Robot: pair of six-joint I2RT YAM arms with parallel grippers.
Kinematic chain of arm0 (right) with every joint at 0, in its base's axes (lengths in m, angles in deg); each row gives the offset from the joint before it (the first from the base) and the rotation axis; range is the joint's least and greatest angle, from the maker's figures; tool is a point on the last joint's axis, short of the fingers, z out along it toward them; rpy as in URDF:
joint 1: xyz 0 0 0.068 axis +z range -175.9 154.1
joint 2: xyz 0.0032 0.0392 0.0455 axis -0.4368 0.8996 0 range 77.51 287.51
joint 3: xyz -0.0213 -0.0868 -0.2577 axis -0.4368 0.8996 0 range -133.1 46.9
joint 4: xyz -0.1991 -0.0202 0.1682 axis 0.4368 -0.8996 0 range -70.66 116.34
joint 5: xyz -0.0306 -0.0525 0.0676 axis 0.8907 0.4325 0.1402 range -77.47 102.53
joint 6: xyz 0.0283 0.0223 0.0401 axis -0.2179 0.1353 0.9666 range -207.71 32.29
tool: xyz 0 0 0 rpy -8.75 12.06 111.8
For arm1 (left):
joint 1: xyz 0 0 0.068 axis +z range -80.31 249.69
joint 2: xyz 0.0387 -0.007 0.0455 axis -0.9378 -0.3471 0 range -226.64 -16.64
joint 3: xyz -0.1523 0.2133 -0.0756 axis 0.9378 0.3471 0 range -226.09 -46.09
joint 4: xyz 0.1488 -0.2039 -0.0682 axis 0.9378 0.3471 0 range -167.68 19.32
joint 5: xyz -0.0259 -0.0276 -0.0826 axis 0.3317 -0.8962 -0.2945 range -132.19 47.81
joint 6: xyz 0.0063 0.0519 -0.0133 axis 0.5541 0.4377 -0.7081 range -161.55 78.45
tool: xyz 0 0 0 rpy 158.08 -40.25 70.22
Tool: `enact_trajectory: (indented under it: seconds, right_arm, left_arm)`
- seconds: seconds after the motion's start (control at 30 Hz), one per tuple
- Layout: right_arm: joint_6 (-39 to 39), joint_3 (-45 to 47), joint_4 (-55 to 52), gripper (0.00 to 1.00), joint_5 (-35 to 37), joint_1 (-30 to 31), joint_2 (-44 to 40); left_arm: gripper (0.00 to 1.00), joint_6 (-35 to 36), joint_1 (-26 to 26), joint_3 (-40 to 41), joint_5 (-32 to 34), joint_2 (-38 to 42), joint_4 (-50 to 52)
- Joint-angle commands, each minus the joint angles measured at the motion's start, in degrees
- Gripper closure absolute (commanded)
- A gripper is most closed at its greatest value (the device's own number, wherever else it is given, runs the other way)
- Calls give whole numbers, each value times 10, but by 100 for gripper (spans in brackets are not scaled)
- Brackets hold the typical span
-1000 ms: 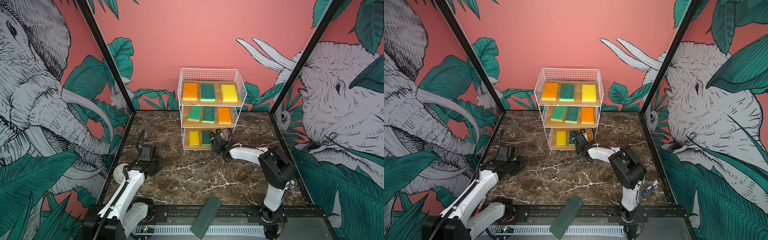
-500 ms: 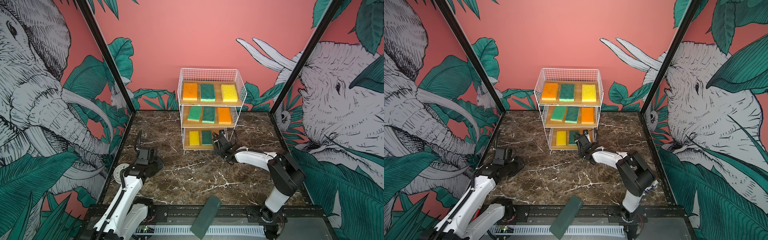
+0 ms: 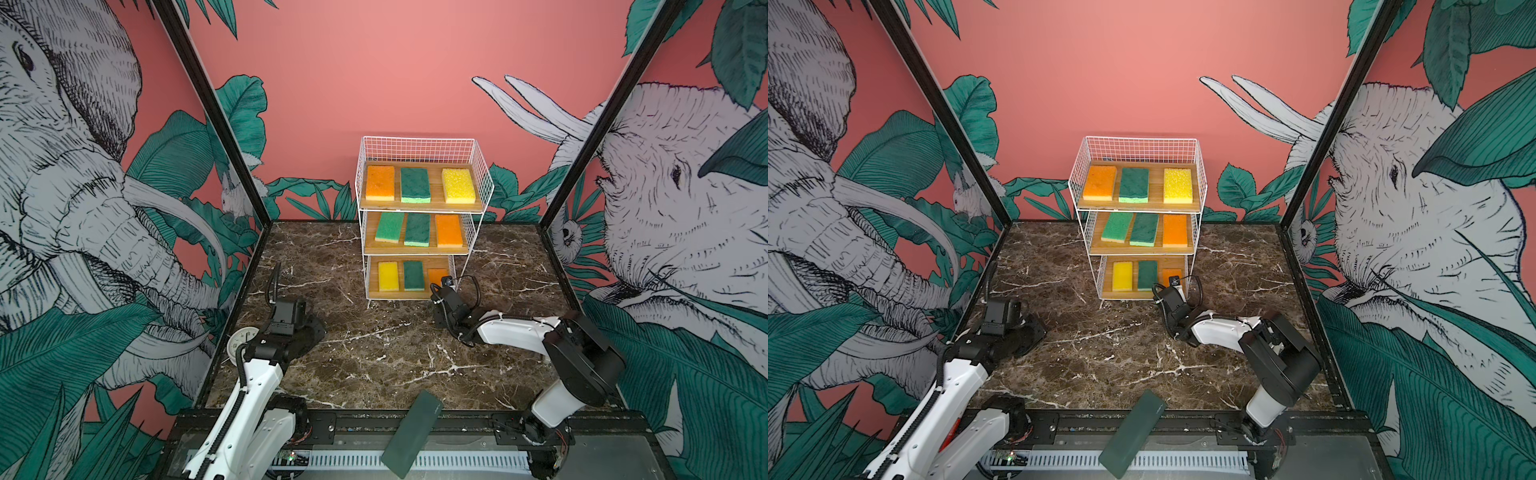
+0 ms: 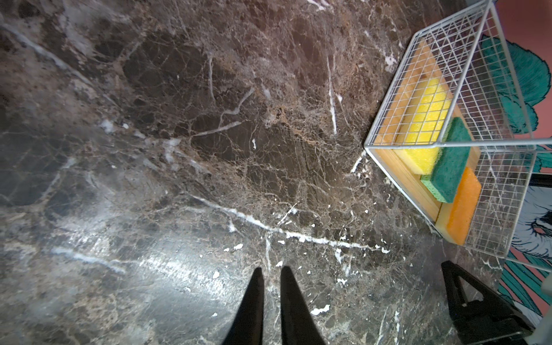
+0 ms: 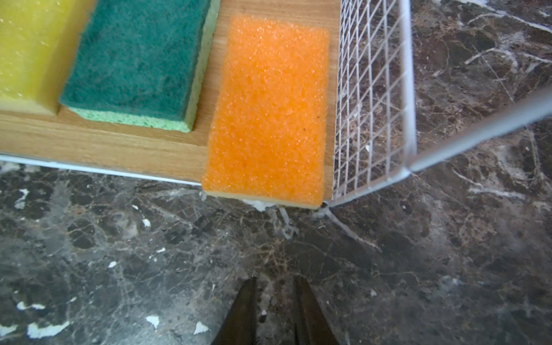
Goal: Arrange cleaning sponges on a shelf
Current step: Move the cleaning sponge to the shelf.
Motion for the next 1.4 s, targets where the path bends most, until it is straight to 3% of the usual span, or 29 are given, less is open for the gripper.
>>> enact_trajectory:
  seconds: [0.0, 0.57, 1.37]
  right_arm:
    - [-12, -10, 73, 76, -19, -13, 21]
    - [-12, -49, 97, 72, -26, -50, 74]
    - [-18, -93, 110, 68, -35, -57, 123]
  left_arm:
    - [85, 7, 3, -1, 13, 5, 25]
    - [85, 10, 2, -23, 36, 6, 45]
    - [85, 11, 3, -26, 45, 8, 58]
